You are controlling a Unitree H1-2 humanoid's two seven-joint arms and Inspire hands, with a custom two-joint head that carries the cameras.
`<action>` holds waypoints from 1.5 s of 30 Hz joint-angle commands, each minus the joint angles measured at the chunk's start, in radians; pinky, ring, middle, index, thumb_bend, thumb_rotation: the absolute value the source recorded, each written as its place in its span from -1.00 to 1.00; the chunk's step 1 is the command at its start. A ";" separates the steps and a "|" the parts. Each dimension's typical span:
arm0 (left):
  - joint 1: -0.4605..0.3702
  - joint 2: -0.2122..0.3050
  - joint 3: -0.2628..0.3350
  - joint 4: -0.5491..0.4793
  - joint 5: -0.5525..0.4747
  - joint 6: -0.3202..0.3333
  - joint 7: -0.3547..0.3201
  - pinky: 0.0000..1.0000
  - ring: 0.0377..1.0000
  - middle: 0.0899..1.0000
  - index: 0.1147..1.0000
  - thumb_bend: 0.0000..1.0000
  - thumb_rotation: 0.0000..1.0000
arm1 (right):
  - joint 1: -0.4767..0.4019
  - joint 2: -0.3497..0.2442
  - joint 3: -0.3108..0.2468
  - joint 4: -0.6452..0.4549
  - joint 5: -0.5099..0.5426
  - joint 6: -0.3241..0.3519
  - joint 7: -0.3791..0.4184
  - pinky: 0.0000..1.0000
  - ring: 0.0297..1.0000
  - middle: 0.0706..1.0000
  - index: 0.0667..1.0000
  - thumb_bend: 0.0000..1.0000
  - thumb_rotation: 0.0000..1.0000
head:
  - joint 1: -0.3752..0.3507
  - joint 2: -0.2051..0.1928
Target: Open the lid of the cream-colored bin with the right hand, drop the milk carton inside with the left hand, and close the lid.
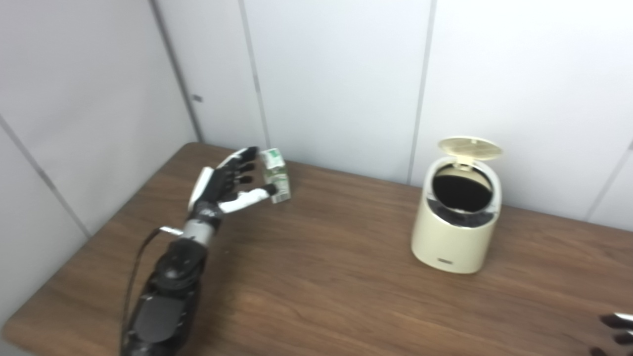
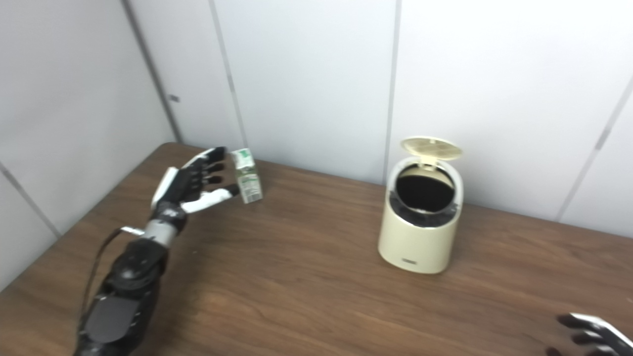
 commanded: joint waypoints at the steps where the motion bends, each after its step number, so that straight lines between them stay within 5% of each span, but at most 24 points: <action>1: -0.035 0.016 0.004 -0.035 0.020 0.012 0.024 0.76 0.85 0.84 0.86 1.00 -0.13 | -0.014 -0.022 -0.023 -0.023 0.013 -0.042 -0.006 -0.22 0.06 0.26 0.15 -0.64 -0.80 | 0.001 0.001; 6: -0.022 -0.011 0.010 -0.049 0.013 0.060 0.033 0.81 0.86 0.86 0.86 1.00 -0.14 | 0.001 -0.055 -0.047 0.005 0.029 -0.081 -0.003 -0.20 0.10 0.24 0.17 -0.64 -0.35 | 0.043 -0.006; 12: -0.001 0.001 0.000 -0.033 0.031 0.060 0.025 0.81 0.87 0.86 0.88 1.00 -0.07 | 0.017 -0.078 -0.070 0.053 0.039 -0.159 -0.014 -0.15 0.11 0.22 0.17 -0.59 -0.63 | 0.038 -0.002; 22: -0.003 0.007 0.028 0.022 -0.005 0.067 0.020 0.89 0.91 0.88 0.89 1.00 -0.09 | 0.041 -0.073 -0.074 0.024 0.015 -0.154 -0.011 -0.13 0.14 0.22 0.15 -0.58 -0.81 | 0.019 -0.003; 31: -0.013 -0.003 0.059 0.045 0.013 0.009 0.077 0.61 0.67 0.64 0.70 1.00 -0.18 | 0.035 -0.062 -0.068 0.029 0.002 -0.144 -0.010 -0.13 0.13 0.22 0.16 -0.57 -0.83 | 0.009 -0.014; 35: -0.025 0.003 0.057 0.056 0.027 0.039 0.101 0.57 0.65 0.63 0.78 1.00 -0.20 | 0.037 -0.060 -0.068 0.018 0.008 -0.136 -0.002 -0.13 0.13 0.23 0.16 -0.59 -0.78 | -0.010 -0.016; 36: -0.031 0.011 0.052 0.065 0.015 0.056 0.084 0.71 0.79 0.78 0.94 1.00 -0.21 | 0.037 -0.059 -0.068 0.018 0.013 -0.141 -0.003 -0.13 0.13 0.22 0.16 -0.59 -0.78 | -0.014 -0.014; 39: -0.048 0.042 0.028 0.097 -0.009 0.111 0.018 0.84 0.90 0.90 0.99 1.00 -0.20 | 0.041 -0.056 -0.068 0.009 0.023 -0.139 0.004 -0.13 0.13 0.22 0.15 -0.60 -0.79 | -0.018 -0.013; 43: -0.076 0.073 -0.011 0.140 -0.008 0.185 -0.034 0.84 0.95 1.00 1.00 1.00 -0.12 | 0.057 -0.046 -0.071 -0.035 0.021 -0.085 0.035 -0.17 0.11 0.21 0.13 -0.64 -0.53 | -0.027 -0.009; 45: -0.086 0.076 -0.019 0.154 -0.004 0.203 -0.035 0.83 0.96 1.00 1.00 1.00 -0.12 | 0.063 -0.043 -0.076 -0.045 0.019 -0.079 0.042 -0.19 0.09 0.19 -0.03 -0.20 -0.66 | -0.030 -0.007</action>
